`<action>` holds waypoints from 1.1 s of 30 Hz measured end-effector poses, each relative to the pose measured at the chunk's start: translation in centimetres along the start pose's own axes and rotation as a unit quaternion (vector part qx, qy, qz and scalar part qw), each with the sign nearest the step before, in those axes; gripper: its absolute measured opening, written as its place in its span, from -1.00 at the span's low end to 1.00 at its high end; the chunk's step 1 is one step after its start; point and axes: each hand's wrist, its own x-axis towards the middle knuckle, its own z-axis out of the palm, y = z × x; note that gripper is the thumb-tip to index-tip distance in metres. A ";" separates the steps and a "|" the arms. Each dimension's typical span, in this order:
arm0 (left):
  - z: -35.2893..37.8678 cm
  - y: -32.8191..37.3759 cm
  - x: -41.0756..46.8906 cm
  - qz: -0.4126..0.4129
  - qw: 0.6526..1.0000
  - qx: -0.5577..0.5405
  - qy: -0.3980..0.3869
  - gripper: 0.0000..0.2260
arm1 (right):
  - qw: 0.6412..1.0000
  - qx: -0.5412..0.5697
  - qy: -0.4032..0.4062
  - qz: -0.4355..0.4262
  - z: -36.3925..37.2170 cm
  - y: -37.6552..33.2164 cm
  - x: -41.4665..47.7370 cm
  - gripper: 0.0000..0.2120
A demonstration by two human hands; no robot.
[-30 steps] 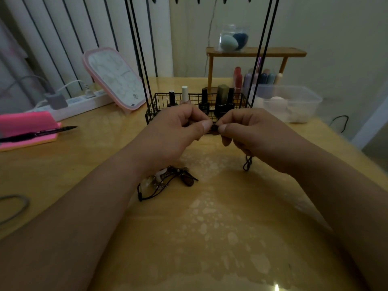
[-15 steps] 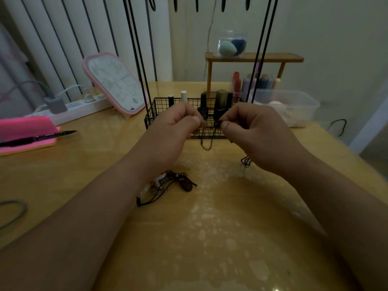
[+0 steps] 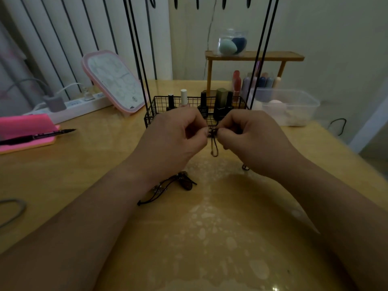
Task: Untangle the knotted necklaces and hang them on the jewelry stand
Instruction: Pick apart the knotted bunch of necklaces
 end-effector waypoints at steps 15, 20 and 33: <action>-0.1 0.5 0.3 -0.053 0.996 -0.073 -0.015 -0.96 | 0.989 0.140 -0.020 0.053 -0.1 0.0 0.1 -0.92; 0.0 0.5 0.3 -0.100 0.985 -0.142 0.007 -0.98 | 0.984 0.165 -0.037 0.063 0.1 -0.3 0.0 -0.91; -1.7 0.2 0.9 -0.223 0.736 -0.637 -0.053 -0.93 | 0.964 0.241 -0.065 0.094 -0.1 0.0 0.1 -0.87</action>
